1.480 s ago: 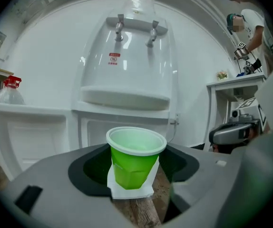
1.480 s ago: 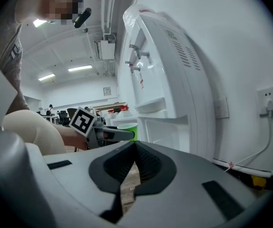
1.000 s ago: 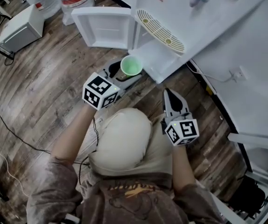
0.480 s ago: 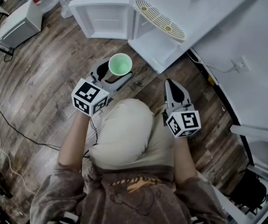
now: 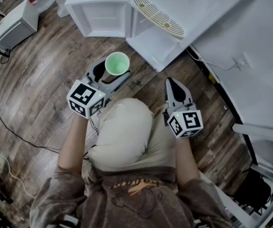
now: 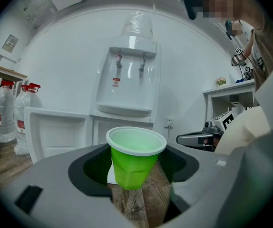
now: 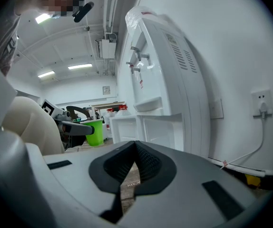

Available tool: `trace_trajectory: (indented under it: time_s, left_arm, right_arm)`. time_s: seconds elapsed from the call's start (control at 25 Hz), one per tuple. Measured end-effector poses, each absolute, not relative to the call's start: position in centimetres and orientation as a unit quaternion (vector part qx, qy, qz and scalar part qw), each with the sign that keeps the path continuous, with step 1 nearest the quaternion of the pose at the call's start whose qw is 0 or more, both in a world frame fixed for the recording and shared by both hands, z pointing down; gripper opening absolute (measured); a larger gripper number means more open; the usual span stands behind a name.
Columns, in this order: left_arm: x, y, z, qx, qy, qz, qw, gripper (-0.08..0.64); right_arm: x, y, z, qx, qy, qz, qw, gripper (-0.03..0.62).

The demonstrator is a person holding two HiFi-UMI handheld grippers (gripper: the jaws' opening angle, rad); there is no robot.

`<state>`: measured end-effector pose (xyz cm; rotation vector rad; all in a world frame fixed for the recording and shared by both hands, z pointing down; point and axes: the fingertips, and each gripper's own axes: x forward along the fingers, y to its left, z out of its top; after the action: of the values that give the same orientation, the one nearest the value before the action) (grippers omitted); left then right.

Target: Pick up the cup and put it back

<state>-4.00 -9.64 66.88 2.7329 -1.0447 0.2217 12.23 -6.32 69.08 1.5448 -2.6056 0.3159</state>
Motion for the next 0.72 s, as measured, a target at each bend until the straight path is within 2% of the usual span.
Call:
trace_trajectory:
  time_s: [0.72]
  left_arm:
    - [-4.62, -10.27, 67.25, 0.926, -0.355, 0.078, 0.098, 0.306]
  right_arm:
    - [11.9, -6.56, 69.02, 0.505, -0.855, 0.105, 0.051, 0.002]
